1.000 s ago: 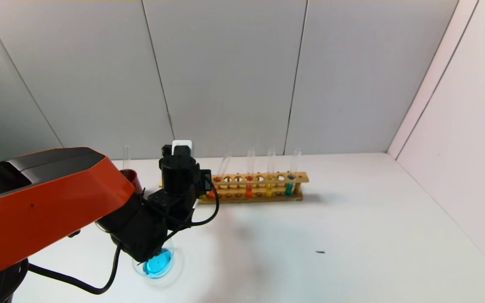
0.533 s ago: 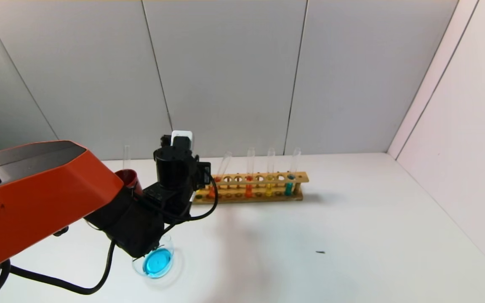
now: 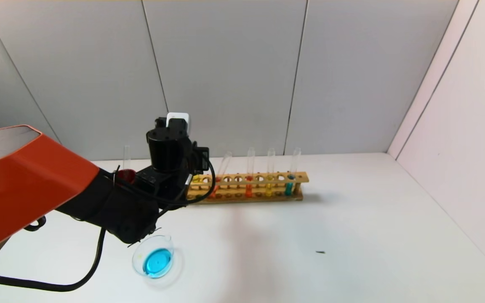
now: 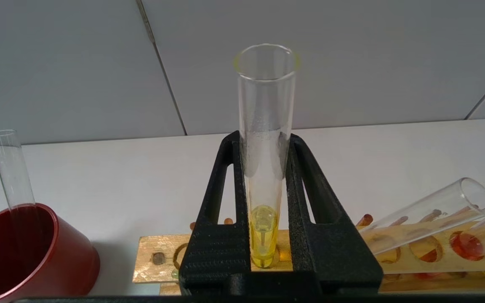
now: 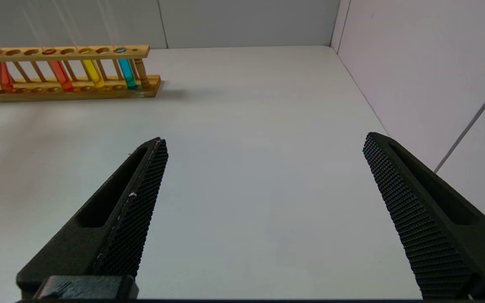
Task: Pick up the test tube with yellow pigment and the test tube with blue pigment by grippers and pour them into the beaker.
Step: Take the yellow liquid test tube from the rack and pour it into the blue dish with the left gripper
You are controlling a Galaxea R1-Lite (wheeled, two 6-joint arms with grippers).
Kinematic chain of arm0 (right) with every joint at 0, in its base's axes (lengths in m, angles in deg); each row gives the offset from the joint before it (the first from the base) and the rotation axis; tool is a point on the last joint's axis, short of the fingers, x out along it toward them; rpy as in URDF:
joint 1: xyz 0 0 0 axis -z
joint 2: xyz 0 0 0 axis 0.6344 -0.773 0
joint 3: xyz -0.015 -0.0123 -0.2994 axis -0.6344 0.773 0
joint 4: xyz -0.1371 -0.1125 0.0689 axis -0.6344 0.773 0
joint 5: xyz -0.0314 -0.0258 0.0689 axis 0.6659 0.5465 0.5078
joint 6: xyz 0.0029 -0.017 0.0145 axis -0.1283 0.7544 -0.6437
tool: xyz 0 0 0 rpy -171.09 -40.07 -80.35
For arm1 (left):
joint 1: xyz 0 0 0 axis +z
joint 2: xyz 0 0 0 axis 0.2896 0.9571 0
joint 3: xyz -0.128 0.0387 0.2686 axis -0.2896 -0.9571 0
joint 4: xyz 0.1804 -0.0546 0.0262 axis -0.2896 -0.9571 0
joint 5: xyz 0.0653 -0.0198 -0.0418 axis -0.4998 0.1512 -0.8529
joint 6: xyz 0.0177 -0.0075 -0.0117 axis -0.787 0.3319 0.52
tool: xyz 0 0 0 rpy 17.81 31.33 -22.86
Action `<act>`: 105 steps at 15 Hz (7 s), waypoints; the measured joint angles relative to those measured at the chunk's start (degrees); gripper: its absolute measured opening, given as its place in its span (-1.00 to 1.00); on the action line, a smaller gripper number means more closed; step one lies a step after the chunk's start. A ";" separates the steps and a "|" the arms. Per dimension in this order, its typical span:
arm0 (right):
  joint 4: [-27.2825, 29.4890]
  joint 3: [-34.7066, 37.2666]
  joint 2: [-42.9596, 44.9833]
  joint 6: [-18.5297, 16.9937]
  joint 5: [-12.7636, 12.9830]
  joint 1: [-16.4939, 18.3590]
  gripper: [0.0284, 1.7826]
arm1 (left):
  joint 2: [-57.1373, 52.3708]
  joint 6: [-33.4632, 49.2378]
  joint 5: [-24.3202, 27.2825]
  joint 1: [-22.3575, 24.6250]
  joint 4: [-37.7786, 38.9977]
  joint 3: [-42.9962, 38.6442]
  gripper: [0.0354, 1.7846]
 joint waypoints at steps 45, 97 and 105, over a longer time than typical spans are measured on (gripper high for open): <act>0.00 0.00 0.00 0.00 0.02 0.00 0.91 | -35.19 -34.34 30.77 14.90 -71.62 -11.19 -0.69; 0.00 0.00 0.00 0.00 0.00 -0.02 0.91 | 0.35 -36.77 9.09 6.05 -120.71 24.10 -0.69; 0.00 0.00 0.00 0.00 0.02 -0.02 0.91 | 4.22 -36.68 6.23 3.67 -125.37 28.53 -0.69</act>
